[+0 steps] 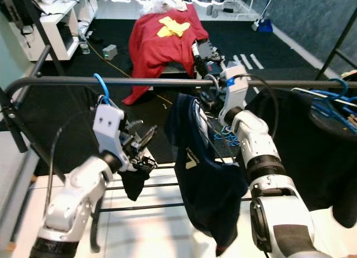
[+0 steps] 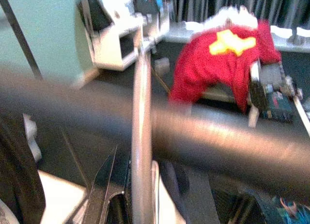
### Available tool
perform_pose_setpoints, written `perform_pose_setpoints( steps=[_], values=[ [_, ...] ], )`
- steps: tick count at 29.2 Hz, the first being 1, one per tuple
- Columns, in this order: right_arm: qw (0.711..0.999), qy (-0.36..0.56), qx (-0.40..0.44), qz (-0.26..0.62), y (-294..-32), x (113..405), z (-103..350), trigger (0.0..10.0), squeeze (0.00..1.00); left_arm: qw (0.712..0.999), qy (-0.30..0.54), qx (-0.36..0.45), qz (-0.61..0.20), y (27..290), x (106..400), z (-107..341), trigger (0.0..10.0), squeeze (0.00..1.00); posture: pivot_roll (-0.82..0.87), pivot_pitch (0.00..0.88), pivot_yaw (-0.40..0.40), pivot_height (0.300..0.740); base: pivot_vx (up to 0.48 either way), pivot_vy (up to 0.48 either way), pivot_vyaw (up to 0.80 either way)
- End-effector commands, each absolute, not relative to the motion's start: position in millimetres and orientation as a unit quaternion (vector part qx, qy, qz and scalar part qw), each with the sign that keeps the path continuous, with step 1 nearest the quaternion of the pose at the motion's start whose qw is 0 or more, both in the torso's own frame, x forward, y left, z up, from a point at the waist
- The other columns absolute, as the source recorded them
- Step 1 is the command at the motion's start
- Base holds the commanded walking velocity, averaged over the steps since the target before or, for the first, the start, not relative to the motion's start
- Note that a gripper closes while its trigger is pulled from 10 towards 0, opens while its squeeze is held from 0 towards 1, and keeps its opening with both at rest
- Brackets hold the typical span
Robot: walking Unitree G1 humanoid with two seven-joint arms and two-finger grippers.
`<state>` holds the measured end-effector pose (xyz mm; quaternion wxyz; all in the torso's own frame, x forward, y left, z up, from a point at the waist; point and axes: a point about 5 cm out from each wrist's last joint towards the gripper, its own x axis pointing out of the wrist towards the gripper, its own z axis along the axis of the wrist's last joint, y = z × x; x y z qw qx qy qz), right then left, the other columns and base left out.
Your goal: Hang hanger
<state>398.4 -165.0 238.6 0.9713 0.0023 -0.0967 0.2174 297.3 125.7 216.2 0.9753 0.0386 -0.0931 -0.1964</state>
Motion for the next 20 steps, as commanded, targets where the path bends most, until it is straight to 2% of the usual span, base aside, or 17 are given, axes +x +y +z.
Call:
perform_pose_setpoints(
  steps=[1,4,11,14,16,18,20],
  values=[
    [0.968,-0.126,0.013,0.215,-165,397,249,10.0,0.0,0.976,-0.093,0.046,-0.193,130,296,223,10.0,0.0,0.15,0.114,-0.007,0.74,0.0,0.0,0.0],
    [0.967,-0.129,0.021,0.217,-164,391,242,10.0,0.0,0.975,-0.098,0.06,-0.189,133,298,232,10.0,0.0,0.21,0.107,0.019,0.74,0.0,0.0,0.0],
    [0.968,-0.132,0.034,0.21,-165,386,235,10.0,0.0,0.978,-0.103,0.036,-0.179,134,299,236,10.0,0.0,0.17,0.104,0.003,0.74,0.0,0.0,0.0],
    [0.969,-0.115,0.031,0.214,-159,381,227,10.0,0.0,0.983,-0.079,0.013,-0.164,134,299,210,10.0,0.0,0.07,0.096,-0.045,0.74,0.0,0.0,0.0],
    [0.969,-0.115,0.031,0.214,-159,381,227,10.0,0.0,0.983,-0.079,0.013,-0.164,134,299,210,10.0,0.0,0.07,0.096,-0.045,0.74,0.0,0.0,0.0],
    [0.97,-0.09,0.001,0.227,-154,377,221,10.0,0.0,0.989,-0.036,-0.009,-0.141,134,299,180,10.0,0.0,0.03,0.09,-0.066,0.74,0.0,0.0,0.0],
    [0.97,-0.09,0.001,0.227,-154,377,221,10.0,0.0,0.989,-0.036,-0.009,-0.141,134,299,180,10.0,0.0,0.03,0.09,-0.066,0.74,0.0,0.0,0.0]
  ],
)
